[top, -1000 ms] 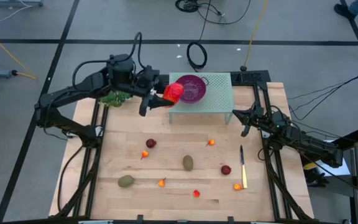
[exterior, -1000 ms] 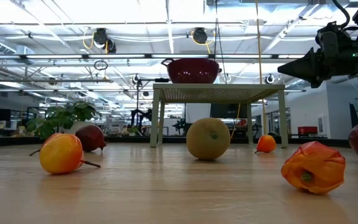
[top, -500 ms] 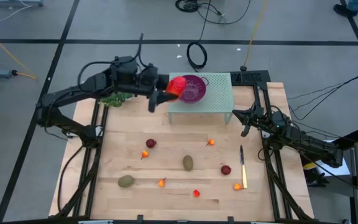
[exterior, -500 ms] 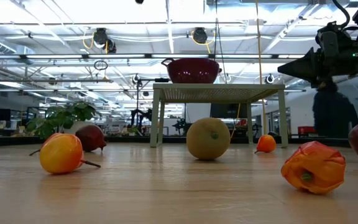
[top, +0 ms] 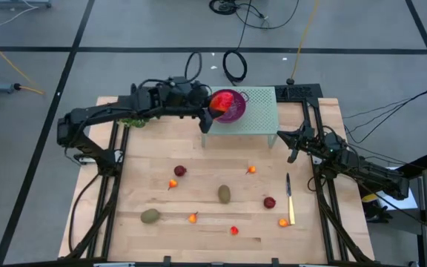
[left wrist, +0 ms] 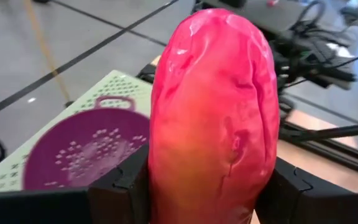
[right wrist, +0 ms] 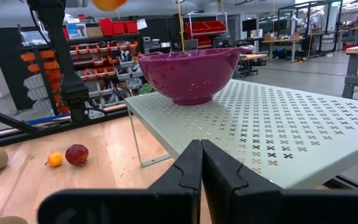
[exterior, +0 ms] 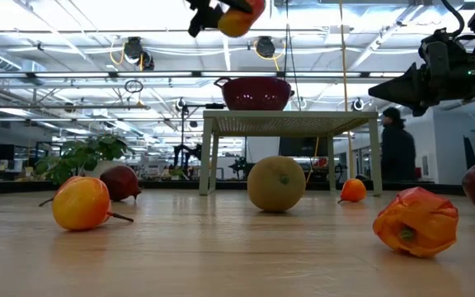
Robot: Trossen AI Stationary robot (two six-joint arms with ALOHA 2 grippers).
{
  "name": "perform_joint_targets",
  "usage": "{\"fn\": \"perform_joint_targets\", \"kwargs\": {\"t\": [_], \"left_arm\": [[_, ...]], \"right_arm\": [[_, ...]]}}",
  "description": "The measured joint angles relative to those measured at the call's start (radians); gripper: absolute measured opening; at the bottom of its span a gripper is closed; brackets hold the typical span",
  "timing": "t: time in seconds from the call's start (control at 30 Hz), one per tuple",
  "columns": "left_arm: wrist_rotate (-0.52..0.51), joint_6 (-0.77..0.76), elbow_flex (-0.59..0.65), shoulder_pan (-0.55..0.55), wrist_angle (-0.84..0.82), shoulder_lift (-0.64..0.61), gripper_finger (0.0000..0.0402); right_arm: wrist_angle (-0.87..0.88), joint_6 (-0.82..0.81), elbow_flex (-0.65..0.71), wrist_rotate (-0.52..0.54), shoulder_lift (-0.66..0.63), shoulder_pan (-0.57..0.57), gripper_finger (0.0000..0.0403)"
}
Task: Pick & Place Fruit
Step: Put the mango in the violet strainer bowl on the shelf
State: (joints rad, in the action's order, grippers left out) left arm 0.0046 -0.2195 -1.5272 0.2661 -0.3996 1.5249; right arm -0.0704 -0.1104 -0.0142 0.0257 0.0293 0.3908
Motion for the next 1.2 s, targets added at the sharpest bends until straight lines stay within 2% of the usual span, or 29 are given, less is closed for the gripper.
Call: {"fn": "perform_joint_targets", "kwargs": {"t": [0.3, 0.57, 0.67, 0.8, 1.0, 1.2], "left_arm": [[-0.176, 0.007, 0.000, 0.004, 0.028, 0.015, 0.0208], [-0.189, 0.045, -0.003, 0.013, 0.148, 0.064, 0.0203], [-0.191, 0.059, -0.057, 0.017, 0.139, 0.105, 0.0208], [-0.199, 0.109, -0.189, 0.017, 0.044, 0.195, 0.0203], [-0.281, 0.140, -0.394, 0.019, -0.196, 0.330, 0.0216], [-0.295, 0.134, -0.458, 0.026, -0.314, 0.385, 0.0217]], "right_arm": [[0.000, 0.000, 0.000, 0.003, 0.000, 0.000, 0.0000], [0.000, 0.003, 0.000, 0.004, 0.000, 0.000, 0.0000], [0.001, 0.001, 0.000, 0.004, 0.000, 0.000, 0.0000], [0.001, 0.001, 0.000, 0.004, 0.000, 0.000, 0.0000], [0.001, 0.000, 0.000, 0.004, 0.000, 0.000, 0.0000], [0.001, 0.000, 0.000, 0.004, 0.000, 0.000, 0.0000]]}}
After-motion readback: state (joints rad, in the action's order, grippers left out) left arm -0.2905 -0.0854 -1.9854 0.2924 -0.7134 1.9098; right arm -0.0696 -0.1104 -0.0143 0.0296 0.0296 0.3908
